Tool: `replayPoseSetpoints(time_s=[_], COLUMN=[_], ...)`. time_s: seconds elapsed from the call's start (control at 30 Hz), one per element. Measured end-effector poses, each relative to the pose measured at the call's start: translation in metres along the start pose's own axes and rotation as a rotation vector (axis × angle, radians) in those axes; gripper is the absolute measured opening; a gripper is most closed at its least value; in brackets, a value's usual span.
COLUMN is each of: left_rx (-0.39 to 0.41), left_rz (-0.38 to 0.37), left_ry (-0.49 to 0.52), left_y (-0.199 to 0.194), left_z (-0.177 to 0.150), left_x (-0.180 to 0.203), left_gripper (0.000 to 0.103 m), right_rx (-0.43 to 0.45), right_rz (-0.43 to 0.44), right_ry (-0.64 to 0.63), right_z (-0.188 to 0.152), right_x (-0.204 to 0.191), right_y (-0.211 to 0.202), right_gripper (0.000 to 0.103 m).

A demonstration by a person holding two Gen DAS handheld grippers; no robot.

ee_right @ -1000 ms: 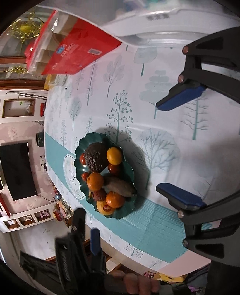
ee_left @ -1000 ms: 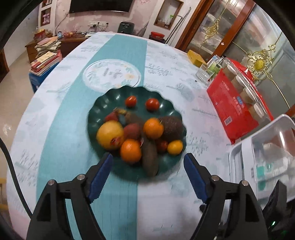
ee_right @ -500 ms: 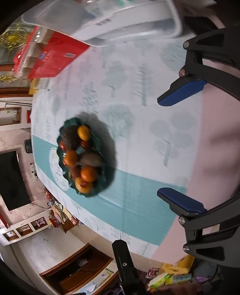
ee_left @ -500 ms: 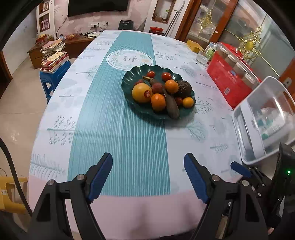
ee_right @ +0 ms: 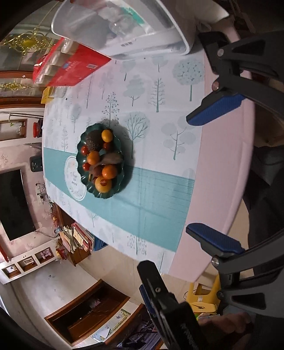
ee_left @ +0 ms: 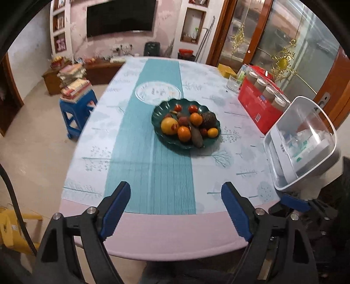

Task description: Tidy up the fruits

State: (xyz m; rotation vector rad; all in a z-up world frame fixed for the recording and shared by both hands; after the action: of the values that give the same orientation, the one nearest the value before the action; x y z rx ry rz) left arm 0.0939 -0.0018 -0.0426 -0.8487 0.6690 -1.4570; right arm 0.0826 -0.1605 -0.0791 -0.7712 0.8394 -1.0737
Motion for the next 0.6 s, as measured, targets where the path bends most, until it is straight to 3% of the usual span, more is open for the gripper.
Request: replayPoseSetpoints(time_s=[0.13, 0.3, 0.43, 0.6], left_rx=[0.017, 0.026, 0.054, 0.05], left_rz=[0.043, 0.058, 0.067, 0.09], left_ry=[-0.004, 0.001, 0.007, 0.007], left_y=[-0.013, -0.017, -0.022, -0.018], left_z=[-0.002, -0.006, -0.006, -0.01], left_x=[0.003, 0.012, 0.018, 0.022], left_gripper=[0.086, 0.089, 0.092, 0.094], right_rx=[0.012, 0.037, 0.083, 0.118], right_rz=[0.014, -0.023, -0.085, -0.094], right_ry=[0.02, 0.02, 0.025, 0.047], right_z=[-0.003, -0.008, -0.008, -0.01], right_x=[-0.003, -0.003, 0.005, 0.011], right_y=[-0.018, -0.026, -0.034, -0.037], right_gripper=[0.092, 0.093, 0.103, 0.103])
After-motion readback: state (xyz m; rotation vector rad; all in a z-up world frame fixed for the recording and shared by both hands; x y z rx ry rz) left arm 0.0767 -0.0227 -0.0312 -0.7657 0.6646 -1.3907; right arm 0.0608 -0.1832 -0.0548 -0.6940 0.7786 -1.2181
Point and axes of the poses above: each gripper's, at about its wrist camera, not at the fingertips, and y roughly the way its jaws point, x to its right, z to its top, the point moved 6 cm from there along y, roughly the way its jaws point, and after that the axes turned 3 degrees about z, right-handed, at the moved point
